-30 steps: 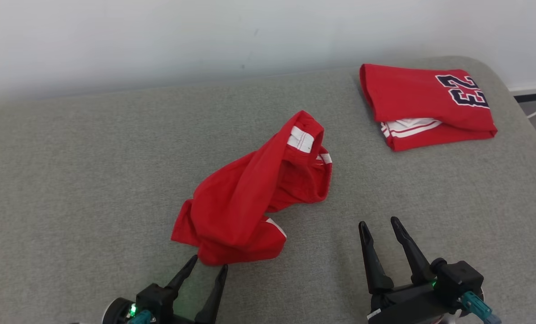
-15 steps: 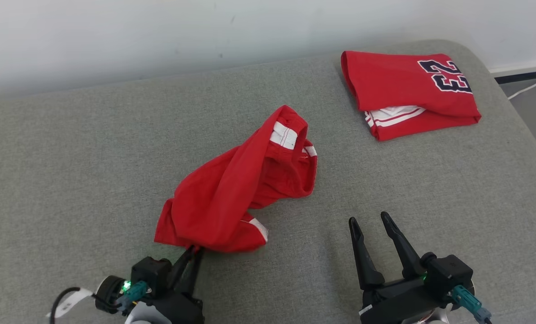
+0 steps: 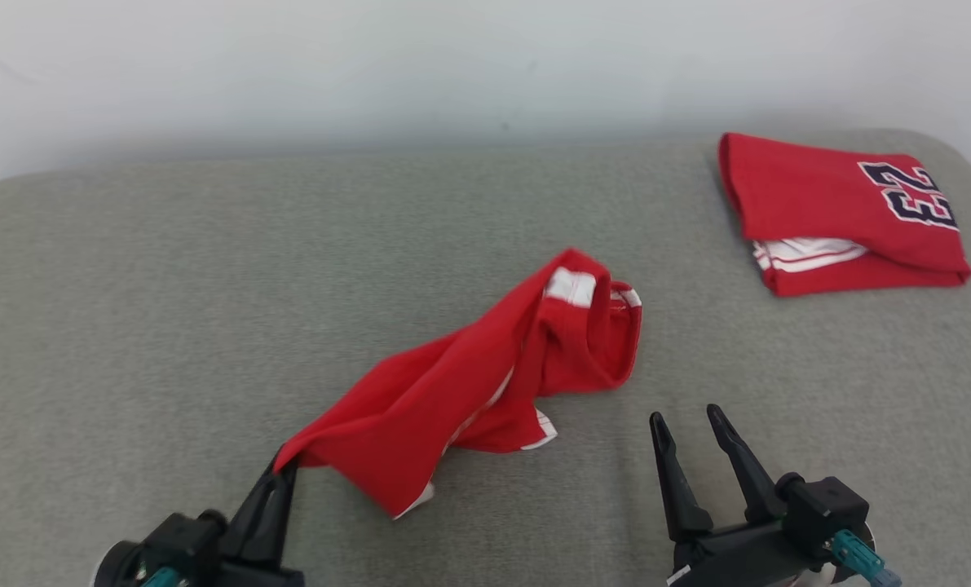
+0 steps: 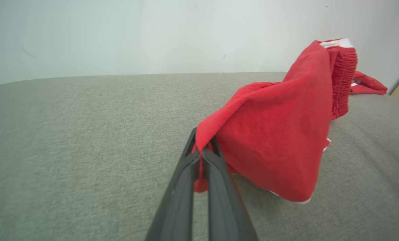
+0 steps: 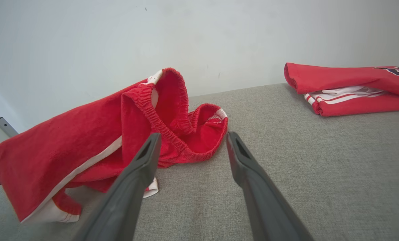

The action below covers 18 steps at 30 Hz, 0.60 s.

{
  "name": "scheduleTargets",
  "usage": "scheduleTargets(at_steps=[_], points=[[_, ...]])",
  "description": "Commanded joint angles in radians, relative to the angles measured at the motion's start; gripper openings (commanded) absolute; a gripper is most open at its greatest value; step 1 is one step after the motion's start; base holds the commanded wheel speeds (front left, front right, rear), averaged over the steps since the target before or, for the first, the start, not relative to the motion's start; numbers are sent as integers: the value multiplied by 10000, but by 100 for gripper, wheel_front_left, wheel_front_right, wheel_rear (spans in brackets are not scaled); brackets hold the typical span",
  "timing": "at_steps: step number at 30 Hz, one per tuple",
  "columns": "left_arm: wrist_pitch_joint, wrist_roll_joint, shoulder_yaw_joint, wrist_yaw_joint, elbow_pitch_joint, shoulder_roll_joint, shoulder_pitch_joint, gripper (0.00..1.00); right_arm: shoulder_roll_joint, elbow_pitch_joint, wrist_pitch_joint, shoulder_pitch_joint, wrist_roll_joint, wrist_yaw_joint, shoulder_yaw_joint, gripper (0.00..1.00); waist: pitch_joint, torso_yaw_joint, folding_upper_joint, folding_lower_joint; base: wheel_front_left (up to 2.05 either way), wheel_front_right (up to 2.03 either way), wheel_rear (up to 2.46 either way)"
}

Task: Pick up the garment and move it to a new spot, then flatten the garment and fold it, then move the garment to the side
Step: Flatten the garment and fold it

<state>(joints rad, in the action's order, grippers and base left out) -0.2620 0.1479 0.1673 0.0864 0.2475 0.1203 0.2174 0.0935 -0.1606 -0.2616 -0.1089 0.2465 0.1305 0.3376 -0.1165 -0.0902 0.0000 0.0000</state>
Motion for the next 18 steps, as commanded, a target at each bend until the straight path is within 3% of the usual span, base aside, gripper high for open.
scheduleTargets(at_steps=[1,7,12,18], points=[[-15,74,-119,-13,-207,205,-365,0,77,-59,-45,196,106,5,-41,100,533,745,0,0,0,0,0],[778,14,-497,-206,-1786,965,-1092,0,86,-182,-31,319,163,4,-124,100,772,1253,0,0,0,0,0],[1502,174,-650,-301,-2896,1209,-1609,0,115,-301,-31,281,200,5,-55,100,759,1245,0,0,0,0,0],[1516,243,-549,-330,-2229,1168,-1758,0,191,-435,-31,106,270,5,45,100,712,919,0,0,0,0,0]])
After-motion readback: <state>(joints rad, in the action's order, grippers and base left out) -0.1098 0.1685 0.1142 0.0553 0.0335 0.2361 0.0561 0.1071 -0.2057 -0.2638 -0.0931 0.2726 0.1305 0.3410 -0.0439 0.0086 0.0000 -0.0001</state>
